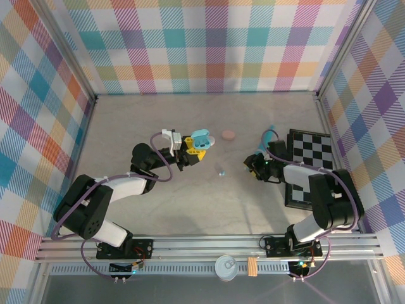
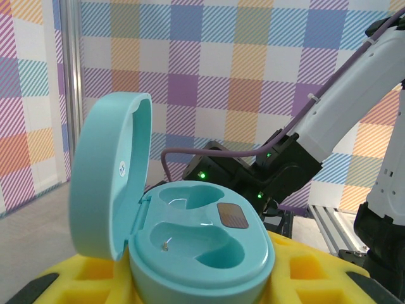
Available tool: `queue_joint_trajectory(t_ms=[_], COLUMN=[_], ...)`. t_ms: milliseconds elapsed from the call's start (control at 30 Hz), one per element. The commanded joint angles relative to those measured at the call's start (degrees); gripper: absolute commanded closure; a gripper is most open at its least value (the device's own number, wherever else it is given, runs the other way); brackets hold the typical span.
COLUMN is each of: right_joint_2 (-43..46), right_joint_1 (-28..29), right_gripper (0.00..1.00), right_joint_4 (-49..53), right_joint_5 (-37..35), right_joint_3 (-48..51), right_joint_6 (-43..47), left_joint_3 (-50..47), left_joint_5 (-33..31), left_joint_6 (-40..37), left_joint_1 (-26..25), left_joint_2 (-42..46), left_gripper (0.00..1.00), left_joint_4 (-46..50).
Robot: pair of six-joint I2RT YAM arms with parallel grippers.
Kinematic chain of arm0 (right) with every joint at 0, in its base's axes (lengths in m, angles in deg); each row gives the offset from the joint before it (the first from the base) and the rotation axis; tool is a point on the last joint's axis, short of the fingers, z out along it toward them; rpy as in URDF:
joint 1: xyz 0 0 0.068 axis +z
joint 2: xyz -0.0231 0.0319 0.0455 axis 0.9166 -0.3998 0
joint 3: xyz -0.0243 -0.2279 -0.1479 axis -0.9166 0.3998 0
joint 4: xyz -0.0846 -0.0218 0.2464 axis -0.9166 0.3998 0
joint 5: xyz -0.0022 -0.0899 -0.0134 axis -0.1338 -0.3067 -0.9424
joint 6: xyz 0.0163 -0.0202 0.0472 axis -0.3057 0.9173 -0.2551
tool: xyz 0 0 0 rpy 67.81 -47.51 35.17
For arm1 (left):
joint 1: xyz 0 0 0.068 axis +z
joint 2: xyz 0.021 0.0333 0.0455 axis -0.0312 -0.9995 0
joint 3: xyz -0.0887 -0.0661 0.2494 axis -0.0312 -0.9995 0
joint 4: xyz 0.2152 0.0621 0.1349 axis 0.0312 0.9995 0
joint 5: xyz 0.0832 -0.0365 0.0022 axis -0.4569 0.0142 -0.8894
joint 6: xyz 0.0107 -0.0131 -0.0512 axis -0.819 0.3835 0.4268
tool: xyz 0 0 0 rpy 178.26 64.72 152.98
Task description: Insert the wireless bluetooth earbuds into the charging case
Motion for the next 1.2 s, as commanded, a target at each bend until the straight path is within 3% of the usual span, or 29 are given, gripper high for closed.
queue_joint_trajectory(t_ms=[0, 667, 1167], right_joint_2=[-0.66, -2.57, -5.48], right_joint_1=[-0.41, -0.40, -0.41], right_gripper=[0.55, 0.63, 0.64], right_joint_4=[-1.22, -7.19, -8.99], right_joint_5=[-0.99, 1.29, 1.91], right_joint_3=[-0.35, -0.46, -1.12], right_joint_6=[0.17, 0.75, 0.68], left_joint_3=[-0.47, -0.06, -0.10], left_joint_5=[0.39, 0.78, 0.91], left_joint_6=[-1.02, -0.79, -0.51], left_joint_1=[0.51, 0.53, 0.52], left_joint_2=[1.70, 1.24, 1.41], left_gripper=[0.65, 0.65, 0.65], left_joint_4=[-1.57, -1.57, -1.62])
